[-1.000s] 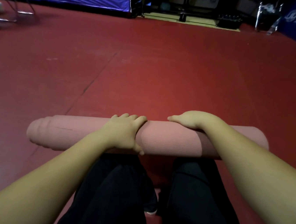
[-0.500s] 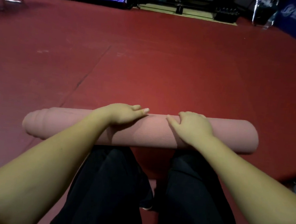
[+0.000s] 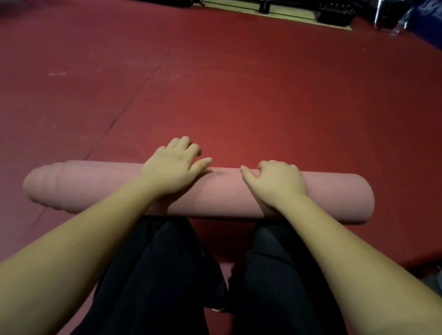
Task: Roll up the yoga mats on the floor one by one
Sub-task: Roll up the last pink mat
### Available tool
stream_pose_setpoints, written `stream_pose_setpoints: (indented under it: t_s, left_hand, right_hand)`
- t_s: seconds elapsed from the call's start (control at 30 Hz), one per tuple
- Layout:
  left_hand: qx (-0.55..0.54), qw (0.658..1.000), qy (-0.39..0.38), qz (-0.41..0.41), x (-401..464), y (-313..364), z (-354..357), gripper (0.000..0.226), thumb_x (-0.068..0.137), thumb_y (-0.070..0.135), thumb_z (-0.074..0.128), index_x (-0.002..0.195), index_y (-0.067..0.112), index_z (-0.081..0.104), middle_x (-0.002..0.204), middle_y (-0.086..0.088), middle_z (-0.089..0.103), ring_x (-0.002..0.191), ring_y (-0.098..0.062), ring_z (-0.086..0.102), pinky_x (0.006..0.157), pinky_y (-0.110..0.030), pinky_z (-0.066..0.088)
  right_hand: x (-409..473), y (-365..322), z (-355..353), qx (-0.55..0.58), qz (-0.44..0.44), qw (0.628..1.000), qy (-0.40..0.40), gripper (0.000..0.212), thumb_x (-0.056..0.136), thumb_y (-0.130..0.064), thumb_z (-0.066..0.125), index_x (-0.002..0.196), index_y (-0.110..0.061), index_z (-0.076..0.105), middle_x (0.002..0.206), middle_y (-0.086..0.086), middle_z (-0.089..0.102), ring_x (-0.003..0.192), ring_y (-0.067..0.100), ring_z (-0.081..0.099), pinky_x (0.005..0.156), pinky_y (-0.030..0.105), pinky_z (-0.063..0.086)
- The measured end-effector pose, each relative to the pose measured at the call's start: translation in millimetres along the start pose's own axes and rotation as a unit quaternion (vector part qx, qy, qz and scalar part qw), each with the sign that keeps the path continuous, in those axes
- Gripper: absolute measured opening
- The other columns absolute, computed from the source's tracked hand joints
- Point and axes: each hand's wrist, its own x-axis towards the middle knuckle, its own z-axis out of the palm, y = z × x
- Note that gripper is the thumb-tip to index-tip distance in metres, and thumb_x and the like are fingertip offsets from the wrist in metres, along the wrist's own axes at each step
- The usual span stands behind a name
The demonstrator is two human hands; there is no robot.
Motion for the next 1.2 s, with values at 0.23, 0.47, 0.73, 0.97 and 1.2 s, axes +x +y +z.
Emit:
stream_pose_setpoints:
  t_s: [0.23,0.47,0.73,0.97,1.2]
  left_hand:
    - [0.08,0.989,0.1,0.073,-38,11,29,0.087,0.077,0.084,0.037,0.114,0.008,0.057,0.109,-0.013,0.057,0.099,-0.035,0.054,0.086,-0.049,0.044]
    - [0.207,0.978,-0.006,0.025,-45,20,33,0.119,0.062,0.075,0.07,0.151,0.016,0.019,0.154,-0.018,0.03,0.134,-0.042,0.036,0.106,-0.058,0.032]
    - [0.181,0.982,-0.012,0.057,-44,25,-3,0.114,0.064,0.079,0.064,0.151,0.022,0.017,0.145,-0.009,0.039,0.123,-0.033,0.045,0.099,-0.05,0.039]
    - [0.114,0.987,-0.069,0.089,-59,30,-38,0.115,0.057,0.083,0.066,0.149,0.026,0.025,0.139,-0.001,0.05,0.123,-0.028,0.05,0.096,-0.044,0.046]
    - [0.04,0.985,-0.154,0.073,-45,26,-36,0.116,0.053,0.081,0.072,0.148,0.028,0.03,0.138,-0.001,0.052,0.122,-0.027,0.05,0.098,-0.04,0.046]
  right_hand:
    - [7,4,-5,0.029,0.019,0.998,-0.053,0.072,0.093,-0.068,0.024,0.109,-0.013,0.067,0.115,0.013,0.068,0.108,0.033,0.061,0.085,0.038,0.043]
    - [14,0,-14,0.041,0.032,0.993,-0.105,0.075,0.093,-0.067,0.022,0.115,-0.012,0.068,0.119,0.013,0.066,0.11,0.034,0.061,0.08,0.037,0.043]
    - [11,2,-47,0.035,0.027,0.988,-0.148,0.076,0.095,-0.064,0.022,0.128,-0.009,0.062,0.135,0.017,0.058,0.121,0.034,0.056,0.096,0.041,0.044]
    - [8,4,-68,0.069,0.013,0.955,-0.287,0.068,0.101,-0.057,0.025,0.143,-0.009,0.048,0.154,0.014,0.038,0.139,0.029,0.039,0.109,0.038,0.03]
    - [8,8,-44,0.087,0.003,0.982,-0.168,0.056,0.098,-0.055,0.035,0.127,-0.016,0.063,0.14,0.013,0.054,0.124,0.031,0.052,0.1,0.038,0.041]
